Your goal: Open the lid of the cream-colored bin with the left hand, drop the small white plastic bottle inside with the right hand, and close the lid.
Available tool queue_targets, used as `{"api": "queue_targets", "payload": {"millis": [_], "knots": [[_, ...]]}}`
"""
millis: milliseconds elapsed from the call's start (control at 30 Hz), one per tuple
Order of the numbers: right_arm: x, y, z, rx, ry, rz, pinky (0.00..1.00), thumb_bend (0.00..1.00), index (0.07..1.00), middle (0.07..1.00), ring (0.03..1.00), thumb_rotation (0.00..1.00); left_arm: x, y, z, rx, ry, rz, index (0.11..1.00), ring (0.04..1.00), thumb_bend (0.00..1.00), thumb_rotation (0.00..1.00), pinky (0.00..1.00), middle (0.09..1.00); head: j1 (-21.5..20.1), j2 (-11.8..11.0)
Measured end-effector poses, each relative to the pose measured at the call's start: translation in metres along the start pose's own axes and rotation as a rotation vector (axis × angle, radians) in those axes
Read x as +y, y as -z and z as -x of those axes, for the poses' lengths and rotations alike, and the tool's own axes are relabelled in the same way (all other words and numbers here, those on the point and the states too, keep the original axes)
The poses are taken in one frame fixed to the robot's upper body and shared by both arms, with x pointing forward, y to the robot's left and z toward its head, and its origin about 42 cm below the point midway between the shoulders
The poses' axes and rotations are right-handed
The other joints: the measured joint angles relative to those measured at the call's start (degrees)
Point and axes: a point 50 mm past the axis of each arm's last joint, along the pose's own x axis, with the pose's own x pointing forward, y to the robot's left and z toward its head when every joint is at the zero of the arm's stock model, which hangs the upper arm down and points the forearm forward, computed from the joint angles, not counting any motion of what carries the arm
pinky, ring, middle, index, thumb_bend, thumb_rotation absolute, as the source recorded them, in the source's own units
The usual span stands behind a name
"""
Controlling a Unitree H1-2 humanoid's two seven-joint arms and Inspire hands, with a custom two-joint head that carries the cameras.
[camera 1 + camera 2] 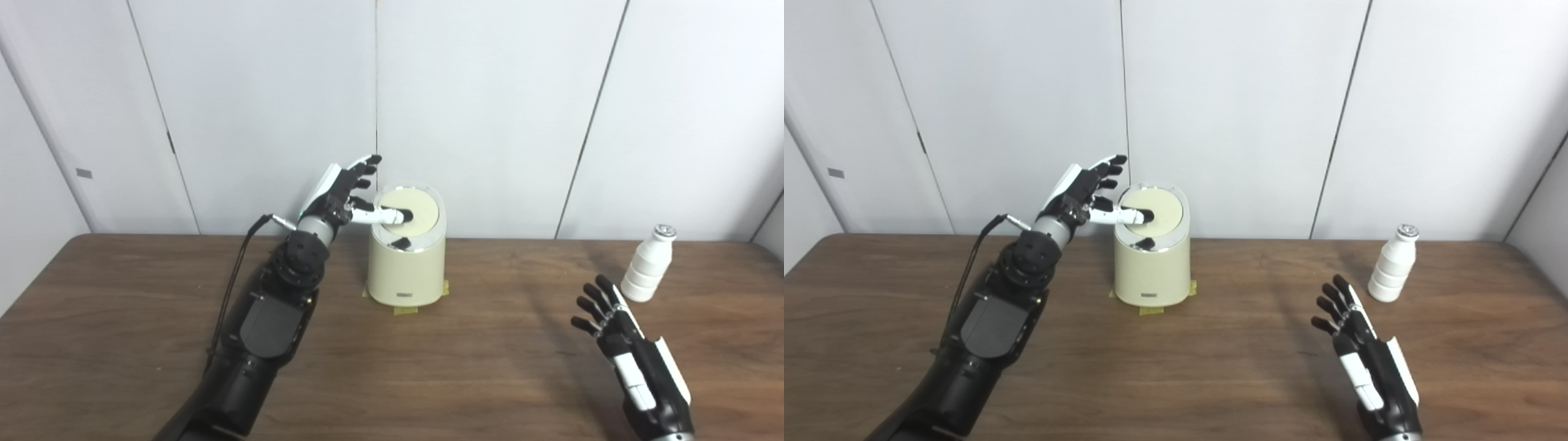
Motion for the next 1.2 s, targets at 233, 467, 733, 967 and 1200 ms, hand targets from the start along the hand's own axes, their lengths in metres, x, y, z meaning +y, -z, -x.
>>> {"api": "queue_targets", "payload": {"millis": [233,467,733,967,1200], "knots": [[0.000,0.000,0.000,0.000,0.000,0.000,0.83,0.59,0.971,0.948,0.923,0.88,0.003,-0.013,-0.015,0.002,0.008,-0.027,0.939,0.896,0.83,0.10,0.76,0.940,0.26,0.44],[0.000,0.000,0.000,0.000,0.000,-0.001,0.84,0.61,0.972,0.952,0.926,0.88,0.000,-0.030,-0.023,-0.023,0.020,-0.104,0.930,0.892,0.85,0.09,0.75,0.937,0.18,0.79],[0.001,0.000,0.000,0.000,0.000,-0.002,0.84,0.59,0.971,0.952,0.926,0.87,-0.006,-0.027,-0.027,-0.002,0.037,-0.158,0.910,0.850,0.89,0.09,0.70,0.907,0.18,1.06],[0.001,0.000,0.000,0.000,0.000,-0.003,0.84,0.59,0.971,0.949,0.926,0.87,-0.008,-0.029,-0.027,-0.021,0.038,-0.224,0.913,0.847,0.92,0.05,0.71,0.905,0.53,1.67],[0.001,0.000,0.000,0.001,0.001,-0.003,0.83,0.60,0.969,0.947,0.924,0.88,-0.007,-0.029,-0.027,-0.035,0.027,-0.292,0.909,0.842,0.92,0.05,0.71,0.889,0.62,2.37]]}}
